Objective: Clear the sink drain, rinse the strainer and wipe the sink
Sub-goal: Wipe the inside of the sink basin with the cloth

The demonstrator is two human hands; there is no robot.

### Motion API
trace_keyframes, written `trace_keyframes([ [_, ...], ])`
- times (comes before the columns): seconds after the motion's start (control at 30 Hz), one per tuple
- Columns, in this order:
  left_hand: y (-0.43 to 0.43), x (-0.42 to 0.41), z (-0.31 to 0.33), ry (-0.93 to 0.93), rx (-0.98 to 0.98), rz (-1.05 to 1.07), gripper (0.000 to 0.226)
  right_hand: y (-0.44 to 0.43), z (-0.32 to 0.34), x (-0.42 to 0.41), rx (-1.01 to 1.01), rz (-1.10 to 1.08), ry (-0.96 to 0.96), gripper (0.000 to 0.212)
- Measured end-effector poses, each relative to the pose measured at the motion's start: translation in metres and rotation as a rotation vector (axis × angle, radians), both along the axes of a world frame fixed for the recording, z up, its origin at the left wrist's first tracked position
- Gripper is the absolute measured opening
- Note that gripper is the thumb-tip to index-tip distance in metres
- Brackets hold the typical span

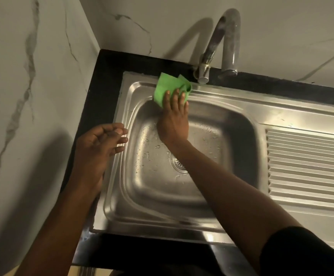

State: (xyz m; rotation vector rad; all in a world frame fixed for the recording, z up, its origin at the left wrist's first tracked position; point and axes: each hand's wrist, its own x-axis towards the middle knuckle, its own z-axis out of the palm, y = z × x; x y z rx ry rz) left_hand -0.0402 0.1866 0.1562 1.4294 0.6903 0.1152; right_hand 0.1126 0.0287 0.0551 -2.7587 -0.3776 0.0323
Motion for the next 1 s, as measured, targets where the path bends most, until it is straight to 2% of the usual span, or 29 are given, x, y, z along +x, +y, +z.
trace_keyframes([
  [0.07,0.003,-0.002,0.002,-0.005,0.001,0.037,0.021,0.035,0.005,-0.002,0.048,0.091,0.014,0.069],
  [0.17,0.008,-0.008,0.006,-0.024,-0.006,0.069,0.024,0.075,0.008,0.000,0.059,0.298,0.053,0.068],
  [0.27,0.013,-0.015,0.008,-0.024,-0.005,0.089,0.024,0.087,0.009,0.003,0.111,0.300,0.108,0.064],
  [0.4,0.012,-0.022,0.009,-0.029,-0.023,0.111,0.022,0.065,0.011,-0.013,0.200,0.423,0.202,0.059],
  [0.57,0.013,-0.025,0.015,-0.047,-0.012,0.117,0.030,0.033,0.021,-0.102,0.343,0.519,0.377,0.062],
  [0.73,0.011,-0.025,0.017,-0.042,0.014,0.090,0.022,0.001,0.042,-0.162,0.357,0.642,0.602,0.067],
  [0.87,0.004,-0.024,0.020,-0.039,0.032,0.067,0.015,-0.037,0.057,-0.196,0.429,0.797,0.828,0.059],
  [0.93,-0.001,-0.025,0.020,-0.031,0.041,0.057,0.015,-0.053,0.065,-0.177,0.470,0.632,0.976,0.057],
  [1.0,-0.003,-0.026,0.018,-0.020,0.041,0.057,0.014,-0.060,0.066,-0.148,0.542,0.446,1.028,0.038],
])
